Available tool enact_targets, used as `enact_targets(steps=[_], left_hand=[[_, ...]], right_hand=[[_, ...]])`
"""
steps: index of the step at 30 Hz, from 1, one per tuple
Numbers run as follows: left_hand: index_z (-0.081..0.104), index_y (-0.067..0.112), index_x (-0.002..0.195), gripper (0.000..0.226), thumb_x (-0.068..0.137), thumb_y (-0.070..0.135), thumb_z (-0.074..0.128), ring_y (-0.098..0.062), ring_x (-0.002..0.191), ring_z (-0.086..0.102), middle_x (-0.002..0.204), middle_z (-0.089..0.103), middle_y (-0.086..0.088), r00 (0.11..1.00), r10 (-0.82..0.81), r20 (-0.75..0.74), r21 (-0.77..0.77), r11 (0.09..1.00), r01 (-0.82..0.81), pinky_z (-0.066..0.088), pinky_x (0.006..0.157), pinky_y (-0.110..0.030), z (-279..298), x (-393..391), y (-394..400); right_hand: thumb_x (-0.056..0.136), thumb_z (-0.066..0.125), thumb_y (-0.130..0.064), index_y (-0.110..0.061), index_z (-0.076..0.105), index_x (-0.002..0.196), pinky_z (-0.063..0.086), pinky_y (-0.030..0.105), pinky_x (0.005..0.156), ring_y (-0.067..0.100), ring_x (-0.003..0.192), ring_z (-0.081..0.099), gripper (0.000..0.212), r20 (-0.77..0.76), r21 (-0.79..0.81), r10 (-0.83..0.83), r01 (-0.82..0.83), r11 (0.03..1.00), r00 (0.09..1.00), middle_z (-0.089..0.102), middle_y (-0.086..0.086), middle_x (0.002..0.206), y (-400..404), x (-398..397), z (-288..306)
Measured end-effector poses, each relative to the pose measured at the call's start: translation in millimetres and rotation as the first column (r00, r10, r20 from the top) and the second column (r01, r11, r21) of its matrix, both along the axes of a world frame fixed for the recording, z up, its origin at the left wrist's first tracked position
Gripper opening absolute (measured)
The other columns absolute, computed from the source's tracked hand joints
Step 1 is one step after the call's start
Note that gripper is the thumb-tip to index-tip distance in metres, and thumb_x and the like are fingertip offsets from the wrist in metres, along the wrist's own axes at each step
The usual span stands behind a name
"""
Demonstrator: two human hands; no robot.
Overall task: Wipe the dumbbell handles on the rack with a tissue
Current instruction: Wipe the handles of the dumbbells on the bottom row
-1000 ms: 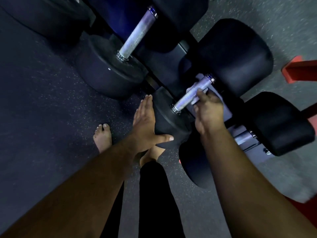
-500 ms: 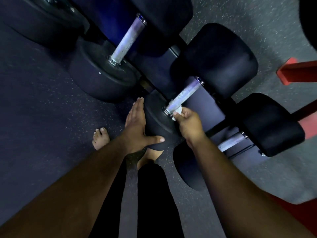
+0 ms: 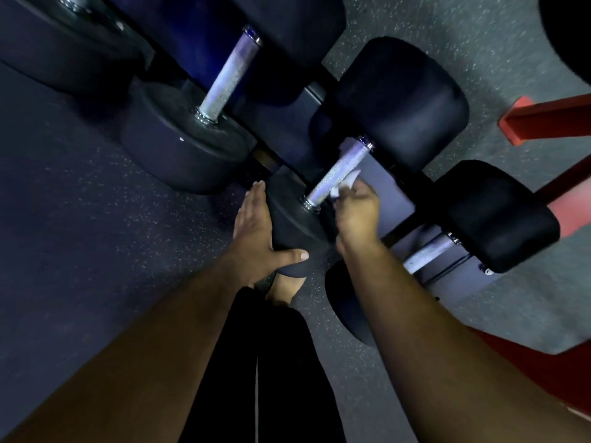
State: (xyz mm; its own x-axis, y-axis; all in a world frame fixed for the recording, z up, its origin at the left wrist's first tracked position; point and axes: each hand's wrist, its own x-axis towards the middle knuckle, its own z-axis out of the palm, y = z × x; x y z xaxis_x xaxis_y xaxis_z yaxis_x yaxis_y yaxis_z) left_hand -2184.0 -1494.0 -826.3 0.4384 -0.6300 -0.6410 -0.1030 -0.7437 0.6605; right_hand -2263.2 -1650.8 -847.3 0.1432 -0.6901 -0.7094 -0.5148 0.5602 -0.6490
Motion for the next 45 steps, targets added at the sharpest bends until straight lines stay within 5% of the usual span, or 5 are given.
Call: enact_targets(steps=[19, 25, 32, 39, 45], left_hand=[[-0.01, 0.014, 0.161, 0.146, 0.062, 0.049, 0.092, -0.015, 0.155, -0.01, 0.169, -0.009, 0.001, 0.999, -0.021, 0.05, -0.008, 1.0, 0.022, 0.0, 0.127, -0.041, -5.1, -4.6, 4.4], [-0.01, 0.015, 0.161, 0.149, 0.059, 0.056, 0.091, -0.012, 0.154, -0.011, 0.169, -0.011, 0.003, 0.999, 0.005, 0.051, -0.008, 1.0, -0.005, -0.001, 0.126, -0.037, -4.8, -7.7, 3.5], [-0.001, 0.007, 0.16, 0.139, 0.056, 0.067, 0.069, -0.021, 0.156, -0.003, 0.169, 0.0, -0.009, 0.975, 0.067, 0.213, 0.015, 0.997, -0.072, 0.001, 0.127, -0.041, 0.5, -31.3, -0.2], [-0.001, 0.004, 0.16, 0.113, 0.087, 0.056, 0.066, -0.032, 0.155, -0.009, 0.168, -0.011, -0.017, 0.88, -0.057, 0.472, 0.038, 0.998, 0.045, 0.006, 0.125, -0.052, 26.4, -117.7, 2.1], [-0.012, 0.006, 0.159, 0.129, 0.079, 0.07, 0.066, -0.024, 0.154, -0.019, 0.167, -0.021, -0.011, 0.935, -0.245, 0.257, 0.008, 0.968, 0.251, -0.005, 0.126, -0.043, 29.1, -189.9, -25.1]], right_hand=[[0.087, 0.063, -0.036, -0.016, 0.073, 0.108, 0.057, 0.042, 0.091, 0.017, 0.09, 0.072, 0.031, -0.144, -0.101, 0.267, -0.282, 0.954, 0.953, 0.077, -0.001, 0.094, 10.6, -24.7, 2.8], [0.089, 0.05, -0.001, -0.011, 0.045, 0.147, 0.026, 0.045, 0.12, 0.026, 0.146, 0.035, 0.059, -0.723, -0.441, 0.597, -0.898, -0.012, 0.347, 0.043, 0.011, 0.154, -30.9, -17.2, 26.4], [0.101, 0.032, -0.014, -0.019, 0.032, 0.155, -0.005, 0.054, 0.12, 0.02, 0.154, 0.013, 0.055, -0.752, -0.091, 0.618, -0.893, -0.44, -0.228, 0.029, 0.0, 0.163, -15.4, -33.0, 17.1], [0.093, 0.045, 0.002, -0.024, 0.048, 0.147, 0.009, 0.045, 0.123, 0.017, 0.149, 0.027, 0.06, -0.49, -0.342, 0.802, -0.921, 0.184, 0.342, 0.044, -0.002, 0.155, -9.6, -120.7, 44.2], [0.096, 0.049, -0.015, -0.021, 0.067, 0.128, 0.046, 0.045, 0.109, 0.015, 0.121, 0.062, 0.037, -0.169, -0.309, -0.055, 0.0, 0.951, 0.984, 0.068, -0.001, 0.128, -8.7, -235.7, 42.3]])
